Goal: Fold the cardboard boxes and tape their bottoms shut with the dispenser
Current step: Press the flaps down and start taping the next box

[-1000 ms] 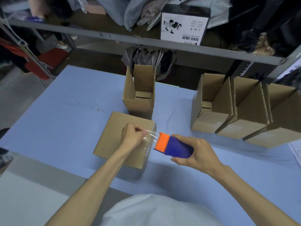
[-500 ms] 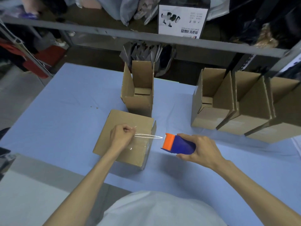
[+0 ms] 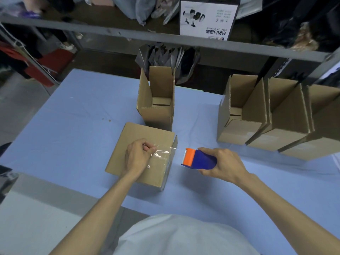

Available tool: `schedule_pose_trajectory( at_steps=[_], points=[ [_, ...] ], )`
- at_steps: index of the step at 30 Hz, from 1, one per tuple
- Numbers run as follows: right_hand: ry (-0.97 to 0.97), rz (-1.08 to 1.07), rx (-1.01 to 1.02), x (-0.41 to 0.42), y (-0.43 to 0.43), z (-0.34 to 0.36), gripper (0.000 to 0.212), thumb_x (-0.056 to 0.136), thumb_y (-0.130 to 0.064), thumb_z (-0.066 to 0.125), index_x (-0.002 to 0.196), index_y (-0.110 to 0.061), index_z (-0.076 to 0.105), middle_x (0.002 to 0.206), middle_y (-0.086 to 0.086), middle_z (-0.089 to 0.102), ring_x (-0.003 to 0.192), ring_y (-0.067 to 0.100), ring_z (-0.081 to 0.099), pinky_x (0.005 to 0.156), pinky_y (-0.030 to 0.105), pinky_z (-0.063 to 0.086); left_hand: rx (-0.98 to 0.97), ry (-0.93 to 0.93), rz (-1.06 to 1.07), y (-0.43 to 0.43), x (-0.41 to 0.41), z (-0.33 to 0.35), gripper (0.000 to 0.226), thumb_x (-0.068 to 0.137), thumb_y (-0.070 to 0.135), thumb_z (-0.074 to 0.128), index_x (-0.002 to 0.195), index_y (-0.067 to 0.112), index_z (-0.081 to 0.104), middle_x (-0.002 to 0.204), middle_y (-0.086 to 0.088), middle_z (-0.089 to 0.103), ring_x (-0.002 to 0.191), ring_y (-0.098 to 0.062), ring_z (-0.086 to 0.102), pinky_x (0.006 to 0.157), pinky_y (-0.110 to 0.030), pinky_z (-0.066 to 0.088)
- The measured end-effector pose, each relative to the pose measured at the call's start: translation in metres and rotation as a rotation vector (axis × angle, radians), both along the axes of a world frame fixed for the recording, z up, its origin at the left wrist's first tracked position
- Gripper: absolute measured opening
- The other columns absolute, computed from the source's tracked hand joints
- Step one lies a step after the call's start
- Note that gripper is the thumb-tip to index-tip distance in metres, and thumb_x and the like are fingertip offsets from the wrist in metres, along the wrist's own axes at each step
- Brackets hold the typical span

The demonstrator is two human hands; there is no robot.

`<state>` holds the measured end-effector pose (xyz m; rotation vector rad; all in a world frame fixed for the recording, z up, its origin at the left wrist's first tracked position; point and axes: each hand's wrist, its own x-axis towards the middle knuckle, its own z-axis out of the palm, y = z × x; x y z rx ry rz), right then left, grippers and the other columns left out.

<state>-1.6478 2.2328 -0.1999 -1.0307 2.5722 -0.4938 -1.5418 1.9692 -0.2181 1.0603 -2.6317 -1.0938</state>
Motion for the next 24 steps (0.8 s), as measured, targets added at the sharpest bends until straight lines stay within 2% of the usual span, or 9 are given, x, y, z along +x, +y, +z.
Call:
schedule_pose_trajectory(
  at_steps=[3,5,9,10,12,14,17,21,24],
  points=[
    [0.005,0.001,0.012,-0.002,-0.001,-0.001,0.071,0.069,-0.058,0.072,0.132,-0.035,0.050,0.103,-0.011,0.068,0.085,0.009,0.059,0.057,0.010,0.031,-0.142,0.001,-0.047,0.001,0.003,-0.002,0.016,0.078,0.040,0.075,0.073,0.029,0.065,0.067,0.013,0.062,0.068,-0.005,0.058,0.056,-0.025,0.041],
    [0.007,0.004,0.023,-0.003,-0.002,-0.001,0.071,0.069,-0.058,0.072,0.132,-0.035,0.050,0.103,-0.011,0.068,0.087,0.011,0.061,0.058,0.014,0.036,-0.261,-0.011,-0.099,0.002,0.003,-0.003,0.018,0.080,0.045,0.072,0.082,0.028,0.064,0.077,0.013,0.064,0.073,-0.011,0.061,0.056,-0.026,0.036],
    [0.014,0.018,0.045,-0.005,-0.004,-0.004,0.071,0.069,-0.058,0.071,0.133,-0.034,0.050,0.104,-0.010,0.069,0.088,0.013,0.063,0.063,0.021,0.044,-0.319,-0.103,-0.090,-0.005,-0.003,0.003,0.052,0.074,0.049,0.076,0.114,0.026,0.053,0.097,0.005,0.067,0.087,-0.026,0.062,0.063,-0.030,0.035],
    [0.011,0.021,0.047,-0.005,-0.004,-0.004,0.071,0.069,-0.058,0.071,0.132,-0.034,0.050,0.104,-0.010,0.069,0.088,0.014,0.063,0.064,0.022,0.047,-0.324,-0.100,-0.081,-0.008,-0.003,0.005,0.053,0.071,0.049,0.077,0.112,0.025,0.053,0.101,0.006,0.063,0.088,-0.026,0.060,0.065,-0.030,0.035],
    [0.022,0.023,0.054,-0.005,-0.006,-0.006,0.070,0.069,-0.057,0.071,0.132,-0.033,0.051,0.101,-0.009,0.069,0.086,0.014,0.063,0.063,0.023,0.046,-0.321,-0.018,-0.130,-0.008,-0.004,0.008,0.040,0.071,0.038,0.080,0.099,0.024,0.056,0.093,0.010,0.055,0.085,-0.019,0.054,0.065,-0.031,0.037],
    [0.043,0.034,0.074,-0.006,-0.010,-0.007,0.070,0.069,-0.057,0.070,0.132,-0.034,0.051,0.099,-0.007,0.069,0.085,0.015,0.062,0.060,0.022,0.041,-0.180,0.066,-0.238,-0.001,-0.006,0.007,0.024,0.073,0.021,0.079,0.086,0.025,0.059,0.077,0.011,0.052,0.077,-0.013,0.053,0.066,-0.031,0.043],
    [0.038,0.070,0.111,-0.007,-0.018,-0.005,0.066,0.070,-0.056,0.069,0.130,-0.032,0.052,0.100,-0.006,0.069,0.086,0.017,0.062,0.061,0.023,0.042,0.115,0.058,-0.354,0.012,-0.008,0.001,0.017,0.075,0.018,0.077,0.083,0.027,0.066,0.068,0.007,0.055,0.063,-0.003,0.049,0.063,-0.021,0.043],
    [0.018,0.072,0.219,-0.004,-0.043,-0.008,0.051,0.070,-0.052,0.069,0.114,-0.029,0.059,0.094,-0.002,0.069,0.084,0.023,0.061,0.063,0.027,0.046,0.177,0.073,-0.356,0.011,-0.008,-0.010,0.018,0.075,0.019,0.078,0.086,0.029,0.067,0.071,0.008,0.056,0.064,-0.005,0.046,0.063,-0.017,0.041],
    [0.104,0.124,0.354,0.005,-0.072,-0.008,0.028,0.071,-0.036,0.070,0.092,-0.023,0.058,0.090,0.004,0.068,0.076,0.026,0.060,0.059,0.027,0.035,0.186,0.082,-0.348,0.010,-0.008,-0.011,0.019,0.075,0.017,0.078,0.085,0.029,0.067,0.071,0.009,0.055,0.064,-0.005,0.045,0.063,-0.017,0.040]
  ],
)
